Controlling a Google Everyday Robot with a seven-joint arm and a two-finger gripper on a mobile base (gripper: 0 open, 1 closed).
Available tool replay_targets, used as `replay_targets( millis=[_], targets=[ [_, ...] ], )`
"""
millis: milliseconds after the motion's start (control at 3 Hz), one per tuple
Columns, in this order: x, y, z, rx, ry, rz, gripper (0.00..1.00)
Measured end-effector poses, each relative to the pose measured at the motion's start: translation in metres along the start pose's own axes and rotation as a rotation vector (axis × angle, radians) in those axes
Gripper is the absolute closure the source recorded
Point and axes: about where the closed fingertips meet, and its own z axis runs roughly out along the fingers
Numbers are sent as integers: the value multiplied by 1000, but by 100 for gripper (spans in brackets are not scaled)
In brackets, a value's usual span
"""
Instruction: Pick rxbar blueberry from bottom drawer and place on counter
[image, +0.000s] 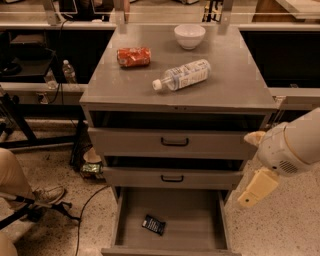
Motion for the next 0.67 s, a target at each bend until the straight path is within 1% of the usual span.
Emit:
replay_targets(
  millis=[333,667],
  targets=[
    [7,29,87,-129,-124,27,0],
    [8,45,142,-187,-193,48,0]
  ],
)
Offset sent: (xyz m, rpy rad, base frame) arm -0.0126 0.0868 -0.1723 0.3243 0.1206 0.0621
